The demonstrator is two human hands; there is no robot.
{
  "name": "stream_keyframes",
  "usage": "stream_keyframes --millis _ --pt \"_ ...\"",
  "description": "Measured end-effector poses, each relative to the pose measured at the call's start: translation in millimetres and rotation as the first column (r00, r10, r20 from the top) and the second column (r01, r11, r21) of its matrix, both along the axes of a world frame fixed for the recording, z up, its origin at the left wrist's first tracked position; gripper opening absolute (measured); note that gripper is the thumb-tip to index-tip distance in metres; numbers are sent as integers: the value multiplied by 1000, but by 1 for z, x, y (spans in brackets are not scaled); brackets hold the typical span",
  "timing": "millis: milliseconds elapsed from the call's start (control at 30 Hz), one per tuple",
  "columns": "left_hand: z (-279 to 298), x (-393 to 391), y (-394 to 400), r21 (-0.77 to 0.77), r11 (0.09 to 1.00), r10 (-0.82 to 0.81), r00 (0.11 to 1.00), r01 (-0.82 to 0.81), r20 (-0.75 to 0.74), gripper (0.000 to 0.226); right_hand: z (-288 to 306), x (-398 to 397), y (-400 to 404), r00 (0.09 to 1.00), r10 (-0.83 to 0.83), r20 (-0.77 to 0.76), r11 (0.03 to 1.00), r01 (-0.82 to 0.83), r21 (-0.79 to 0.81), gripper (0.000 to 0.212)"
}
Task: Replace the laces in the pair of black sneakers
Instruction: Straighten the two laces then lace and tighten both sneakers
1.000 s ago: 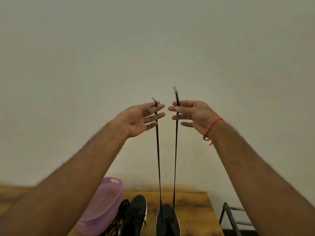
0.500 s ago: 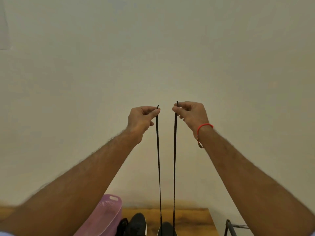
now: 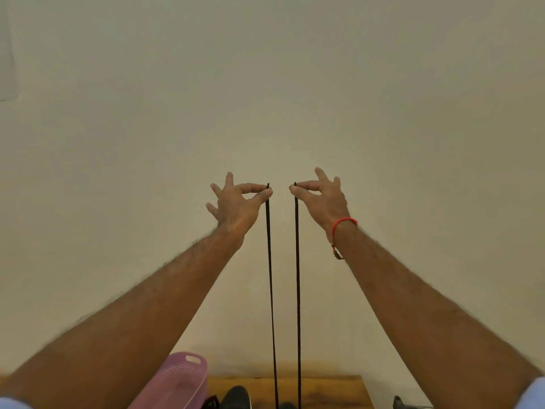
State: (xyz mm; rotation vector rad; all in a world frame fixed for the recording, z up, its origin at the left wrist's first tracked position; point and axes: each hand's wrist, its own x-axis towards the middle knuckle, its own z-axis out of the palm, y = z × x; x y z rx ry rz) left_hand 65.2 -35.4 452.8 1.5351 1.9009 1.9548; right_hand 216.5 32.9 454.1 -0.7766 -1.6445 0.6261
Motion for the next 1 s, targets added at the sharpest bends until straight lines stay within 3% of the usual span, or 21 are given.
stream_keyframes --millis 200,467,567,700,833,933,1000 --pt "6 2 5 13 999 42 997 -41 -60 8 -1 -3 5 999 -44 25 999 44 20 20" --pt "9 4 5 25 998 66 995 -64 -77 16 4 1 9 997 -45 57 998 42 43 22" --pt "5 2 6 11 996 92 990 -91 -107 13 -1 -1 16 999 -29 28 999 29 15 10" --pt "-16 -7 5 45 994 -101 993 103 -59 6 -22 3 32 998 58 0 998 -58 -38 11" --pt "-59 -15 -2 -45 974 -223 974 221 -37 10 -61 14 47 999 16 51 997 -12 -78 22" --pt "-106 -25 -1 -199 969 -187 962 147 -199 11 -94 21 59 994 -49 95 990 60 -126 31" --pt "-143 -32 -1 -403 910 -233 921 93 -312 14 -117 24 61 984 -96 153 983 118 -141 34"
